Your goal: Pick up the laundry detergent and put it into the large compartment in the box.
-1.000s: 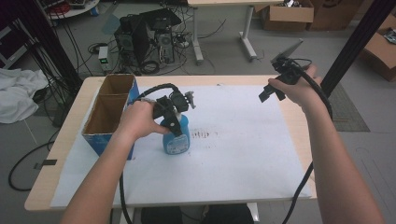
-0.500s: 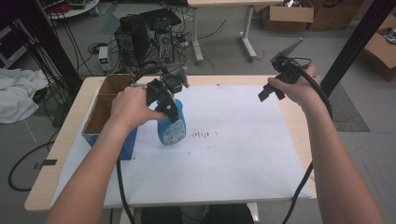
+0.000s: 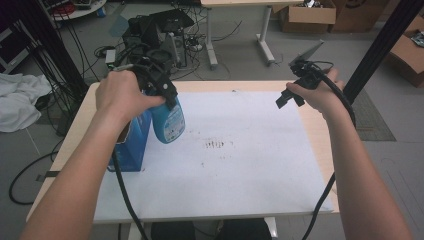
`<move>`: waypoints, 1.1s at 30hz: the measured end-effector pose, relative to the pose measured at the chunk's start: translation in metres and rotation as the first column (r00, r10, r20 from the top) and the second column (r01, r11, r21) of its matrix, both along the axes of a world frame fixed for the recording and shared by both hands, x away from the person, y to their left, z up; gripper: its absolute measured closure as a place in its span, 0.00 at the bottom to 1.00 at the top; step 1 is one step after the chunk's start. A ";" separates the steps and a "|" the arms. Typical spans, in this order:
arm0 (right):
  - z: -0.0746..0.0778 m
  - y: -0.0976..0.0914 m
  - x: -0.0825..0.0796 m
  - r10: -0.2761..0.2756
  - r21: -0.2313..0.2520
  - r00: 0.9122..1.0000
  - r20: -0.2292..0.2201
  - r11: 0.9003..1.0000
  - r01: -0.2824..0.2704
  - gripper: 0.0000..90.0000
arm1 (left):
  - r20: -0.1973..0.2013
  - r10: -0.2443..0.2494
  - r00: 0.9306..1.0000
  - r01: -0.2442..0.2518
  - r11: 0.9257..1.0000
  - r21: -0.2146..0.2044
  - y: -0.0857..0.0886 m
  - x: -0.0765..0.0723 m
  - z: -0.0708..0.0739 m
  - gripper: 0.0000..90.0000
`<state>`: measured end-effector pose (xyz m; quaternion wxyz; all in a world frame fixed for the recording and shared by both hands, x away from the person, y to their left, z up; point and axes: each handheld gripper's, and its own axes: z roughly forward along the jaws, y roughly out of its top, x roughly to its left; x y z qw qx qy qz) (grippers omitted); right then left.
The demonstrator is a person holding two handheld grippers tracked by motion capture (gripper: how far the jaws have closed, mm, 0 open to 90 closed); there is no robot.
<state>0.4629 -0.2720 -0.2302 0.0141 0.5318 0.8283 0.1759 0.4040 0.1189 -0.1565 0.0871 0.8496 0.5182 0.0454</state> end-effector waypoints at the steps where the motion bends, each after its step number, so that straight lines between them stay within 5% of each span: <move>1: 0.000 0.000 0.000 -0.003 0.004 1.000 0.000 1.000 0.003 0.26 | 0.000 0.032 0.999 -0.032 0.999 -0.007 0.005 0.000 0.005 0.41; 6: 0.000 -0.001 0.000 -0.002 0.011 1.000 0.003 1.000 0.002 0.26 | 0.014 0.192 0.981 -0.191 0.981 -0.036 0.029 -0.001 0.025 0.41; 15: 0.002 -0.002 -0.001 0.001 0.010 1.000 0.004 1.000 -0.001 0.26 | 0.036 0.351 0.936 -0.349 0.935 -0.064 0.073 -0.005 0.048 0.41; 26: 0.003 -0.009 -0.001 -0.011 0.012 1.000 0.007 1.000 0.011 0.26 | 0.062 0.470 0.881 -0.466 0.882 -0.066 0.116 -0.010 0.057 0.41; 33: 0.003 -0.011 -0.002 -0.012 0.010 1.000 0.008 1.000 0.012 0.26 | 0.069 0.501 0.863 -0.499 0.865 -0.041 0.129 -0.012 0.054 0.42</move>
